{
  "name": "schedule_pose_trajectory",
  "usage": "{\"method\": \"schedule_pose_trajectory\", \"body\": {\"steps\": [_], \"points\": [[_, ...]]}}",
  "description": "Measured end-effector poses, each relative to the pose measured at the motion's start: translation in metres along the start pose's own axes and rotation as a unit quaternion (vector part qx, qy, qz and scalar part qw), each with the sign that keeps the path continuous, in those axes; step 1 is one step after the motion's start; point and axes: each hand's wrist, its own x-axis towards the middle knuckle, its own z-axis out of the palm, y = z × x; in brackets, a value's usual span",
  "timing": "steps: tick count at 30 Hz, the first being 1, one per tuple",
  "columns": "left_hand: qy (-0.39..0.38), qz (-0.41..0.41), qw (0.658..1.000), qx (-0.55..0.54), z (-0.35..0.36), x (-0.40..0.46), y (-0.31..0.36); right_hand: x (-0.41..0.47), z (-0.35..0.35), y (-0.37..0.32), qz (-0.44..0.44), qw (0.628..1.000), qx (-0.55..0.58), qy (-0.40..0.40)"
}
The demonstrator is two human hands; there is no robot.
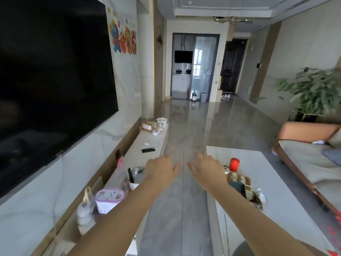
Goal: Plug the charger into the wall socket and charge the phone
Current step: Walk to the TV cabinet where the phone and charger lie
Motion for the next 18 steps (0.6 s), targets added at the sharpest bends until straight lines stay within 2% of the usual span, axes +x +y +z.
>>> {"method": "schedule_pose_trajectory", "body": {"steps": [5, 10, 18], "points": [[-0.017, 0.024, 1.000, 0.006, 0.042, 0.021, -0.031, 0.028, 0.056, -0.008, 0.022, 0.999, -0.010, -0.040], [-0.074, 0.036, 0.996, -0.024, 0.093, 0.037, -0.053, 0.043, 0.104, 0.000, 0.056, 0.994, -0.013, -0.095], [-0.140, 0.025, 0.989, -0.032, 0.157, 0.060, -0.065, 0.063, 0.167, 0.022, 0.046, 0.983, -0.019, -0.174]]}}
